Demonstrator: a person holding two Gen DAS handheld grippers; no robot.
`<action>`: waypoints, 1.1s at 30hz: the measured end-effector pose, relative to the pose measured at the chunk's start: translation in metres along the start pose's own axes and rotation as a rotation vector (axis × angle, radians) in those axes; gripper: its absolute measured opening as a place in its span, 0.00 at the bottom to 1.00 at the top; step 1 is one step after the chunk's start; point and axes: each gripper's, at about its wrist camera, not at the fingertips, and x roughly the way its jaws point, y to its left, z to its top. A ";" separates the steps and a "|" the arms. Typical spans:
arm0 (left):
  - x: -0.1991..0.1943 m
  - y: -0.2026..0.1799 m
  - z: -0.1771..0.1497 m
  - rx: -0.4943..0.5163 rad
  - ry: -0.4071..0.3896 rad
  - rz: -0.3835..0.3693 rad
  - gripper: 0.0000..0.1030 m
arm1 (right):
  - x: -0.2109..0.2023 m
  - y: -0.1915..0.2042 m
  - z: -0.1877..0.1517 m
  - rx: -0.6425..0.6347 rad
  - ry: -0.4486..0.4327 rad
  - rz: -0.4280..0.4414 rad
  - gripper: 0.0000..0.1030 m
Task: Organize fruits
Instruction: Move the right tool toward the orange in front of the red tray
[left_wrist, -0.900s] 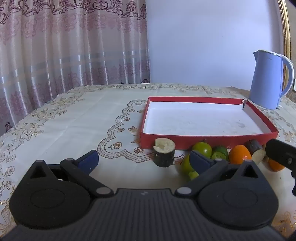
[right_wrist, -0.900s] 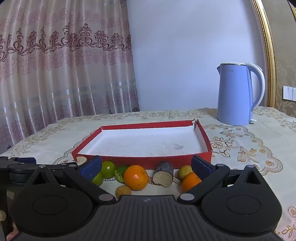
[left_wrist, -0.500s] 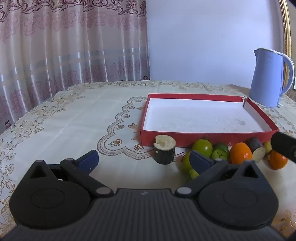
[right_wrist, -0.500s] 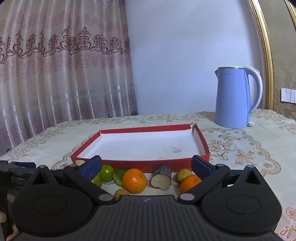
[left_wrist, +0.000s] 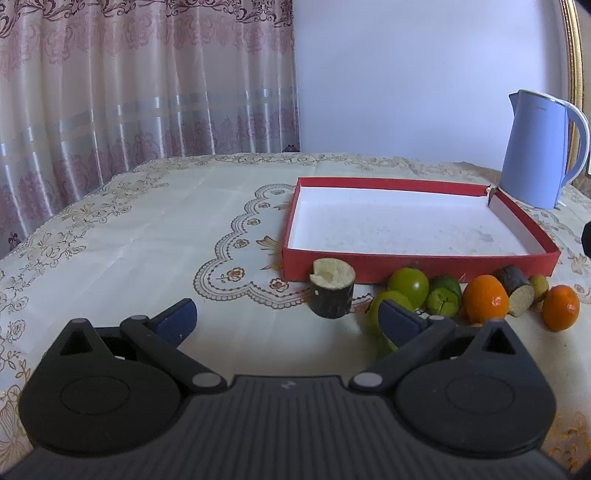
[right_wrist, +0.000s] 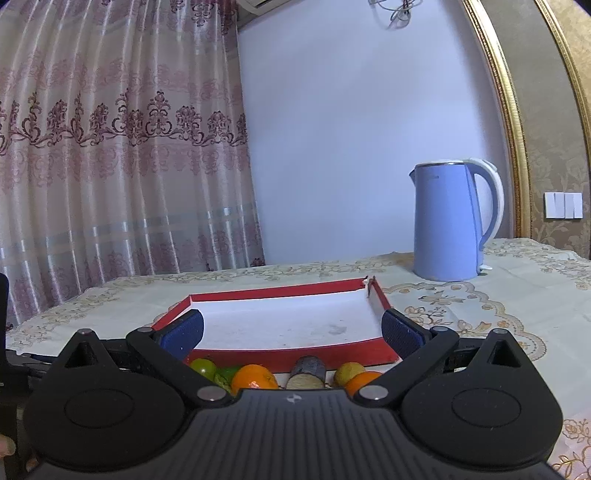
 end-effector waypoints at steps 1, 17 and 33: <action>0.000 0.001 -0.001 0.000 -0.001 -0.003 1.00 | -0.001 0.001 -0.001 -0.001 -0.004 -0.005 1.00; 0.004 0.006 -0.006 -0.015 -0.002 -0.018 1.00 | -0.001 0.001 -0.006 -0.033 -0.045 -0.059 1.00; 0.003 0.008 -0.011 -0.035 -0.008 -0.018 1.00 | -0.010 -0.005 -0.014 -0.127 0.028 -0.067 1.00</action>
